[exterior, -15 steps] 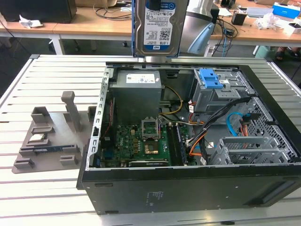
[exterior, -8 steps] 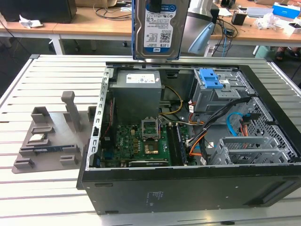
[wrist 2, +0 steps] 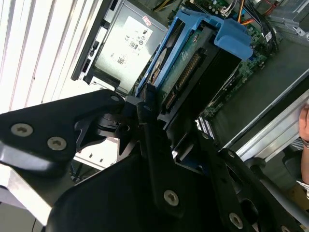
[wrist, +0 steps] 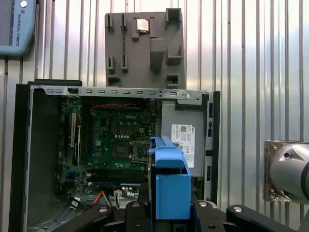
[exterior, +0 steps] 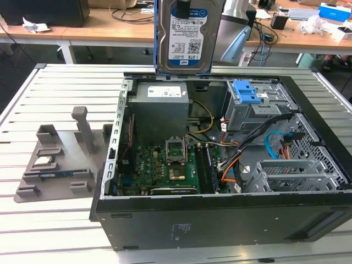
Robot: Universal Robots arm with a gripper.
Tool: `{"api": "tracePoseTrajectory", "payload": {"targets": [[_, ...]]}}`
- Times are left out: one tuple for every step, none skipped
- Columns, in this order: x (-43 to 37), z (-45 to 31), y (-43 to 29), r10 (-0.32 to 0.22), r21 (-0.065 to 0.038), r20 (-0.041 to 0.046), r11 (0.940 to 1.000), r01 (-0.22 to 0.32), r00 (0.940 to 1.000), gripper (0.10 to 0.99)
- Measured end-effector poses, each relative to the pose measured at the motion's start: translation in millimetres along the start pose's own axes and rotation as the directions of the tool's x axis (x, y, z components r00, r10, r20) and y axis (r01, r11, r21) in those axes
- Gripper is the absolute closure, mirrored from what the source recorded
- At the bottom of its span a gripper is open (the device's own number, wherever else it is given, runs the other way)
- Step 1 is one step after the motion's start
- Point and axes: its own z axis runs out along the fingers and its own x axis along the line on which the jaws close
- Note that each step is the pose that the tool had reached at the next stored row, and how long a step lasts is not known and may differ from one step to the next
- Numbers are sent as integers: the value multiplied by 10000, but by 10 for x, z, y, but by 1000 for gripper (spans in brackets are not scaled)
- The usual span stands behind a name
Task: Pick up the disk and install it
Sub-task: 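Pick up the disk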
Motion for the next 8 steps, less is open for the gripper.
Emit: {"api": "tracePoseTrajectory", "payload": {"targets": [[11,1,0,1,0,0,10000,-1,10000,722],[29,2,1,1,0,0,10000,-1,10000,722],[38,3,1,0,-1,1,10000,0,10000,722],[49,3,1,1,0,0,10000,-1,10000,722],[60,4,1,0,0,0,10000,0,10000,722],[70,5,1,0,0,0,10000,0,10000,722],[86,5,2,1,0,0,10000,-1,10000,722],[107,7,2,1,0,0,10000,-1,10000,722]]}}
